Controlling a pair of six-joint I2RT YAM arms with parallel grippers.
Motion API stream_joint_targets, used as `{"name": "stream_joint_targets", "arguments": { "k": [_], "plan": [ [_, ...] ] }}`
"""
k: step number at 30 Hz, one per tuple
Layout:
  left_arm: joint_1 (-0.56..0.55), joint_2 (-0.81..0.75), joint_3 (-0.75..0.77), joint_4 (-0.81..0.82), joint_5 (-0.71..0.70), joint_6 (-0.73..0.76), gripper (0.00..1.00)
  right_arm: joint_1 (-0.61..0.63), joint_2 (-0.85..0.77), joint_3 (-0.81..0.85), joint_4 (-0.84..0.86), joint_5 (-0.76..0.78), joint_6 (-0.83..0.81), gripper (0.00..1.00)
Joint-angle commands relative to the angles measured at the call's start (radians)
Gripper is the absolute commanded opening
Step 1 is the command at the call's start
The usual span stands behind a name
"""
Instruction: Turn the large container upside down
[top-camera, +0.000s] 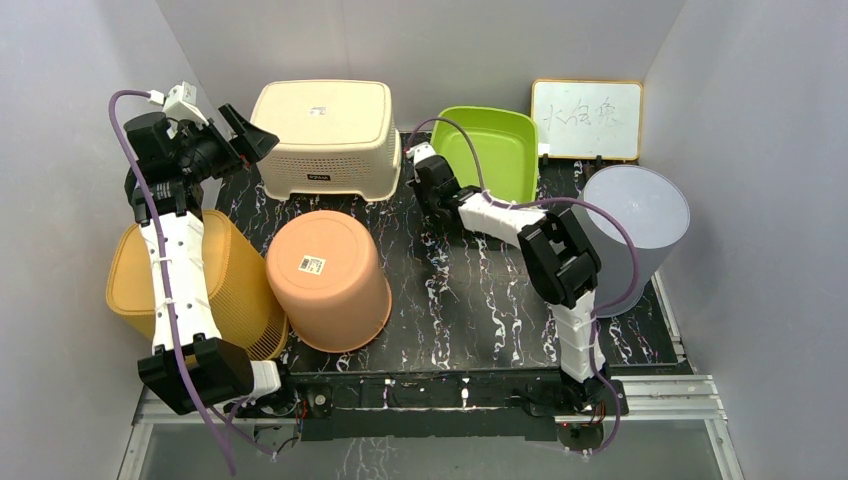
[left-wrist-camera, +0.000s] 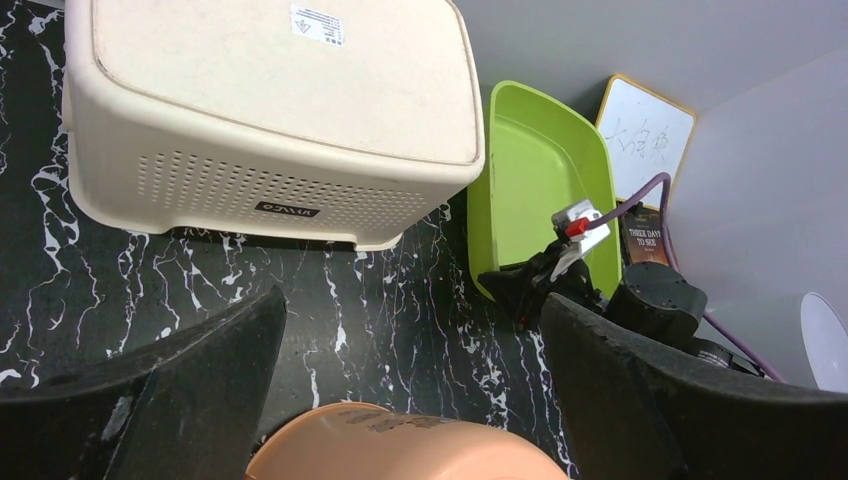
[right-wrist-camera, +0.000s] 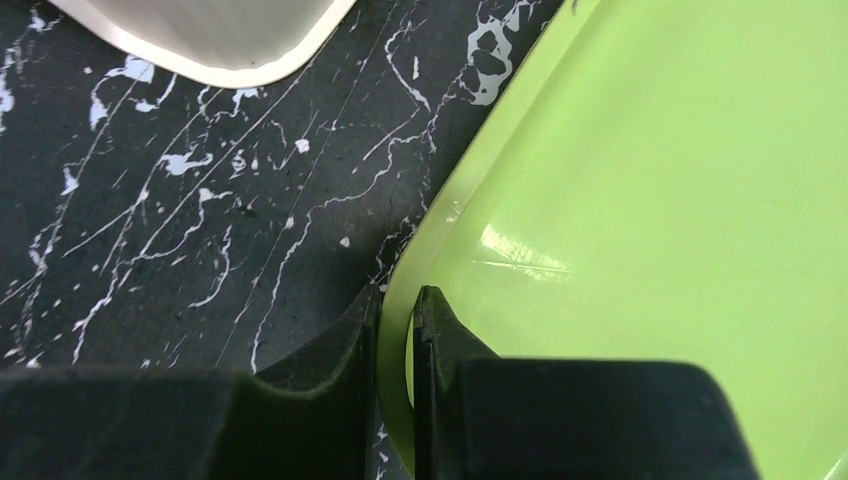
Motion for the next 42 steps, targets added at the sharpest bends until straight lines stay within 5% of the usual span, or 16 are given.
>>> {"name": "stream_joint_targets", "arguments": {
  "k": [1,5,11,22,35,42],
  "plan": [
    [-0.003,-0.044,0.013,-0.004,0.013,0.01,0.98,-0.042,-0.15,-0.044,0.101,-0.095,0.114,0.0],
    [-0.003,-0.049,0.012,-0.008,0.012,0.013,0.98,-0.094,-0.328,-0.162,0.335,-0.298,0.3,0.0],
    [-0.003,-0.049,0.035,-0.028,0.007,0.024,0.98,-0.105,-0.511,-0.363,0.786,-0.396,0.622,0.0],
    [-0.004,-0.046,0.067,-0.043,0.011,0.024,0.98,-0.109,-0.432,-0.641,1.373,-0.295,1.045,0.0],
    [-0.004,-0.037,0.067,-0.047,0.007,0.035,0.98,-0.196,-0.38,-0.945,1.577,-0.246,1.3,0.0],
    [-0.004,-0.037,0.054,-0.041,0.009,0.035,0.98,-0.207,-0.462,-1.038,1.432,-0.244,1.258,0.0]
  ]
}}
